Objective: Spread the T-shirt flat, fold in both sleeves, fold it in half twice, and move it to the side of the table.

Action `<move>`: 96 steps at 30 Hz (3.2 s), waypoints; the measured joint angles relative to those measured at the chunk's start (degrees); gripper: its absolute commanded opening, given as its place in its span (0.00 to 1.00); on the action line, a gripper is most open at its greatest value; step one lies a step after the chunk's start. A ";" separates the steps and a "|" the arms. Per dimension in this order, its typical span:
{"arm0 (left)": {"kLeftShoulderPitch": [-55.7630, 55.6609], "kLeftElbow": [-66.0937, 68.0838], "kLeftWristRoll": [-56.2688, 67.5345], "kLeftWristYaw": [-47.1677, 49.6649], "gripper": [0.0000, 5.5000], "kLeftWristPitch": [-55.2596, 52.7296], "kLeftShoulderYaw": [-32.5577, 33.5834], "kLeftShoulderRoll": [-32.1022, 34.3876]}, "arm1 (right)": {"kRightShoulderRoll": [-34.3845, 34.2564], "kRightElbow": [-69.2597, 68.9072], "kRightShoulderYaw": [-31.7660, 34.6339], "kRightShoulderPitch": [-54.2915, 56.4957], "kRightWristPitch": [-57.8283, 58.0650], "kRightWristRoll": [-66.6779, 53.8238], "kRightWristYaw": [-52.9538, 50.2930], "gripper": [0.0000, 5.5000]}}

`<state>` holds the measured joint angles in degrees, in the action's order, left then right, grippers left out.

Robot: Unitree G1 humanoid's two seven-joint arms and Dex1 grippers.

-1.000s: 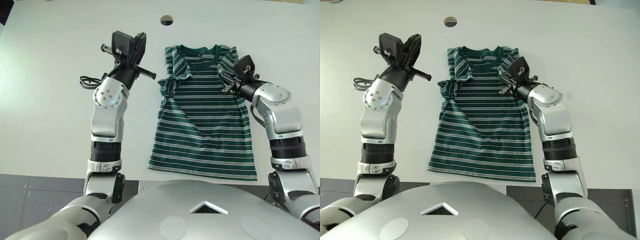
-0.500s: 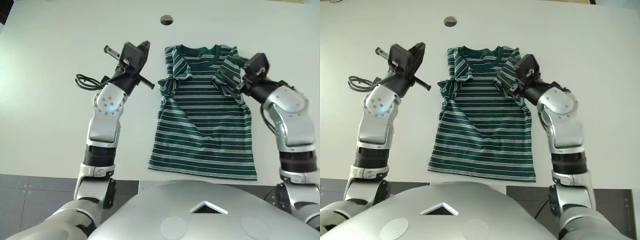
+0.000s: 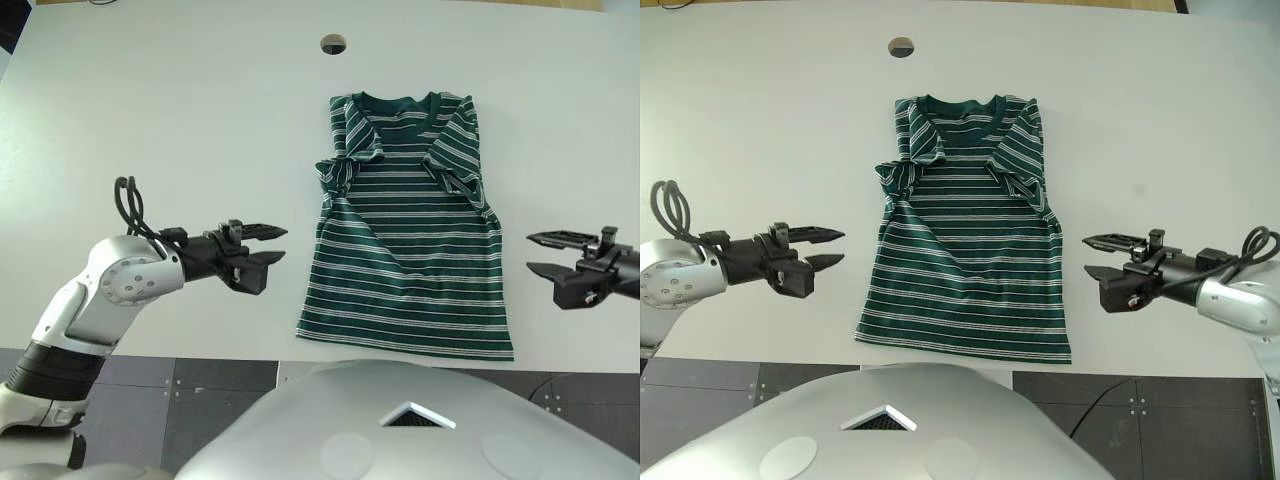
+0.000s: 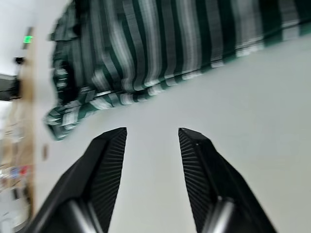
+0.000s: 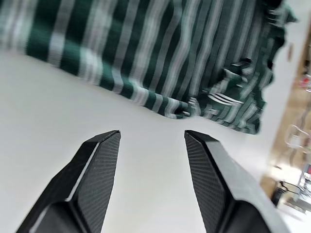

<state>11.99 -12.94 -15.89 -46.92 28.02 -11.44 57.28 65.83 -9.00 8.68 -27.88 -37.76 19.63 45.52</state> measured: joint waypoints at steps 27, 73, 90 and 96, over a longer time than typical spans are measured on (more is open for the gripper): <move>-5.71 4.35 4.50 -3.62 0.72 3.51 -12.14 -9.73 | 0.25 -11.91 -9.74 -2.95 2.22 1.43 7.50 0.38; 9.92 -7.61 38.92 -27.79 0.02 -13.49 -4.56 6.67 | 3.43 -25.99 -7.03 -9.38 31.85 -40.72 22.30 0.02; -8.74 -1.18 36.78 -10.17 0.02 -34.32 -1.02 -11.02 | -11.18 -13.83 -6.53 7.02 34.16 -40.50 15.39 0.02; -17.05 5.64 34.19 -2.91 0.02 -40.69 -0.21 -18.73 | -16.06 -9.10 -7.82 15.85 39.44 -38.67 10.09 0.02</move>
<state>-5.06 -7.30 18.30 -49.83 -12.67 -11.65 38.55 49.77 -18.10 0.86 -12.04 1.68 -19.03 55.61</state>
